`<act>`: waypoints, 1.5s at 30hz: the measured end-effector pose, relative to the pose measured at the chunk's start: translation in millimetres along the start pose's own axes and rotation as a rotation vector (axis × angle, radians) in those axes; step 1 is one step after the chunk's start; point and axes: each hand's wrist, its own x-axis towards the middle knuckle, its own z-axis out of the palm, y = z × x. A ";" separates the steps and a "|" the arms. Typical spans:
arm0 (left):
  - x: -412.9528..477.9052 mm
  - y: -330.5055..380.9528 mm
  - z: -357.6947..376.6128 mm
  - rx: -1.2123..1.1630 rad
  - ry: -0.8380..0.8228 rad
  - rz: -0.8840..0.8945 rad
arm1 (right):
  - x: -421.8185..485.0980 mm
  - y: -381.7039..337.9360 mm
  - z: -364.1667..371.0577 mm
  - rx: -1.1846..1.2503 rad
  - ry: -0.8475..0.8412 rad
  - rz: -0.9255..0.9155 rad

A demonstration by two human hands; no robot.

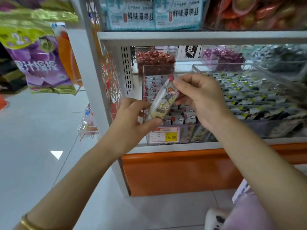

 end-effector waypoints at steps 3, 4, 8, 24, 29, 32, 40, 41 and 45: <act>-8.0 4.6 0.2 -0.172 -0.100 -0.007 | -13.0 4.7 -11.5 0.106 0.016 0.140; -11.1 6.1 1.3 -0.266 -0.159 -0.032 | -16.2 6.5 -14.6 0.093 0.012 0.159; -16.3 5.9 4.7 -0.379 -0.405 -0.097 | -24.9 13.6 -21.8 -0.002 -0.005 0.178; -16.8 2.9 18.1 -0.309 -0.655 -0.075 | -29.6 26.5 -25.6 0.004 -0.103 0.251; -19.4 -2.4 12.2 -0.330 -0.686 -0.108 | -34.4 23.5 -36.2 0.005 -0.207 0.297; -20.2 -5.6 -0.7 -0.468 -0.687 -0.151 | -36.1 23.8 -42.2 -0.043 -0.195 0.304; -11.7 -12.0 -18.1 -0.865 -0.322 -0.372 | -37.3 23.8 -44.9 0.038 -0.308 0.376; -11.0 -11.5 -16.0 -0.859 -0.291 -0.392 | -37.3 23.7 -43.4 0.047 -0.312 0.369; -8.7 -9.8 -9.7 -0.859 -0.219 -0.429 | -35.5 24.5 -39.2 0.058 -0.249 0.344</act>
